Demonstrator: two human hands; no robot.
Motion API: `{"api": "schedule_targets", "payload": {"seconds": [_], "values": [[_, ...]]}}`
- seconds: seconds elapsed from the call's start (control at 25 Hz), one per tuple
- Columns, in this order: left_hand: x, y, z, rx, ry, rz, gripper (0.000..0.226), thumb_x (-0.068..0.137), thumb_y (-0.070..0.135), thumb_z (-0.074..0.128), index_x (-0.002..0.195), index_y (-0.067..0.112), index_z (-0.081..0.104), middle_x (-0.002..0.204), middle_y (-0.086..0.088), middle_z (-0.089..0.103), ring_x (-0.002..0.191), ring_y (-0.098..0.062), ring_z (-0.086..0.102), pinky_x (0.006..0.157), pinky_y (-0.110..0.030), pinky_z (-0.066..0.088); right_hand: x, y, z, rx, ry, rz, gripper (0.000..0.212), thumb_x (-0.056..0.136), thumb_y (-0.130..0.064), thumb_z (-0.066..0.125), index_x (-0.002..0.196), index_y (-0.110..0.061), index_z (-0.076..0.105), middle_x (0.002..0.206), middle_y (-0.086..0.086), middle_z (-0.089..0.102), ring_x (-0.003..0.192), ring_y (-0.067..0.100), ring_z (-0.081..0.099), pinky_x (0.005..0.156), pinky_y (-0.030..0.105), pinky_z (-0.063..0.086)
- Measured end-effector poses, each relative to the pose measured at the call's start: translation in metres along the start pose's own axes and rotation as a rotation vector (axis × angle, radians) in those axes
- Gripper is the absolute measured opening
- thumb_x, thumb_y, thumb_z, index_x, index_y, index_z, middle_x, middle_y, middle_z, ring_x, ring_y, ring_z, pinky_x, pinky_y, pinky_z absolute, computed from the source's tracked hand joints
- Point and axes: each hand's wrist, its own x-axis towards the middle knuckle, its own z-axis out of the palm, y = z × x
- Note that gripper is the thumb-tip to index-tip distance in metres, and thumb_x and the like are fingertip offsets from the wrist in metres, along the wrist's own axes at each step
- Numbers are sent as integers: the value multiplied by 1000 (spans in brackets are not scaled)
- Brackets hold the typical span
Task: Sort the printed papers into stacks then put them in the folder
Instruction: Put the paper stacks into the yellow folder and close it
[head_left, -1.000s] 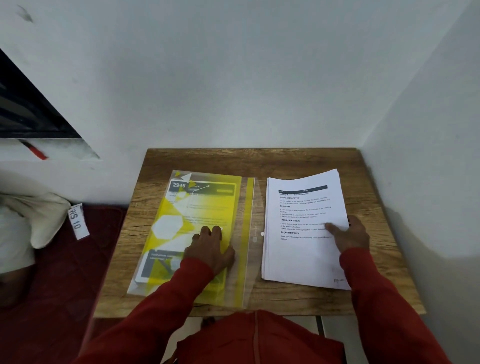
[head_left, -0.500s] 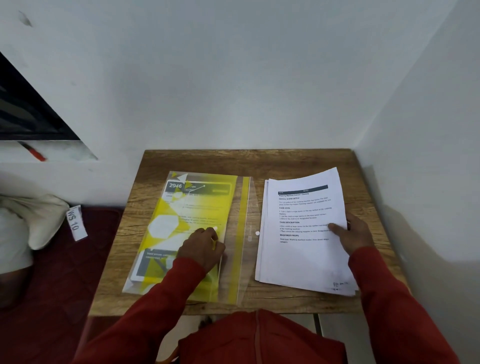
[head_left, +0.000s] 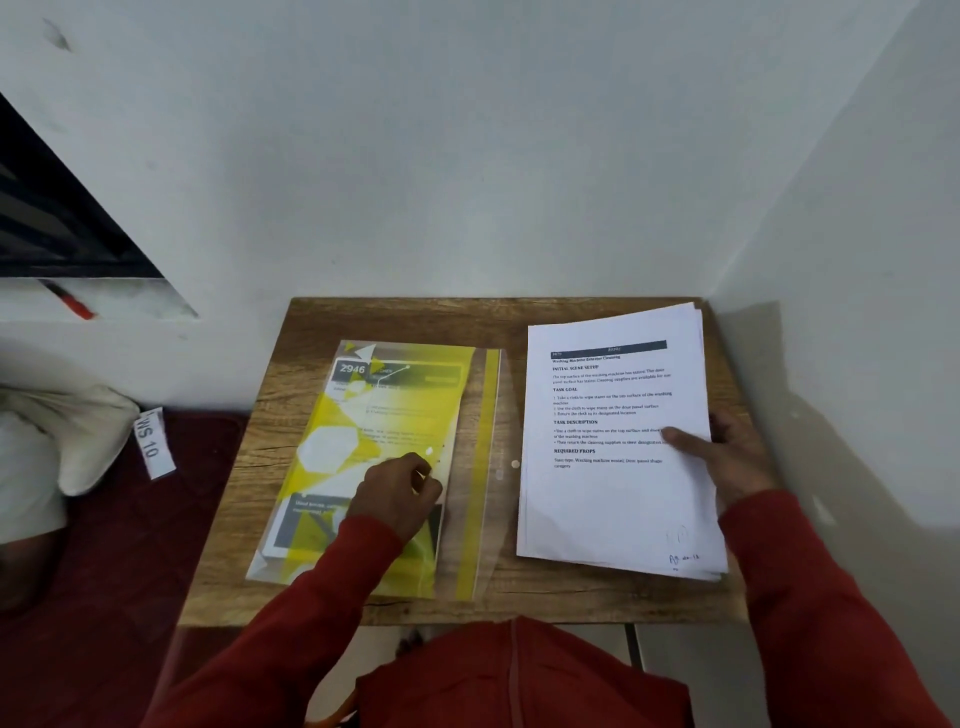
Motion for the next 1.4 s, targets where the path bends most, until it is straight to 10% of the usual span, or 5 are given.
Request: {"api": "schedule_targets", "payload": {"seconds": [0.48, 0.68, 1.0, 1.4], "values": [[-4, 3, -4, 0, 20, 10, 14, 82, 26, 66, 93, 17, 69, 80, 4, 69, 79, -19, 61, 71, -30, 47, -13, 22, 17, -521, 307, -274, 38, 87, -4, 65, 124, -10, 65, 126, 8, 63, 113, 27, 59, 95, 32, 45], [-4, 2, -3, -8, -2, 1, 16, 81, 28, 65, 93, 19, 69, 78, 4, 69, 79, -20, 63, 72, -32, 50, -12, 11, 16, -394, 21, -209, 26, 83, 1, 69, 97, -19, 60, 110, 3, 66, 98, 27, 63, 73, 28, 48], [-3, 4, -2, -3, -14, -2, 16, 81, 26, 66, 94, 19, 71, 79, 3, 70, 82, -22, 64, 74, -32, 51, -8, 24, 13, -51, -73, 194, 47, 88, 6, 59, 129, -17, 56, 122, 11, 65, 99, 32, 66, 73, 42, 57], [-6, 3, -9, 117, 37, 124, 18, 84, 26, 60, 93, 15, 70, 84, -3, 64, 81, -25, 60, 71, -36, 50, -11, -12, 35, -158, -258, 5, 46, 89, 10, 56, 119, -25, 58, 84, -1, 77, 70, 16, 73, 56, 26, 56]]}}
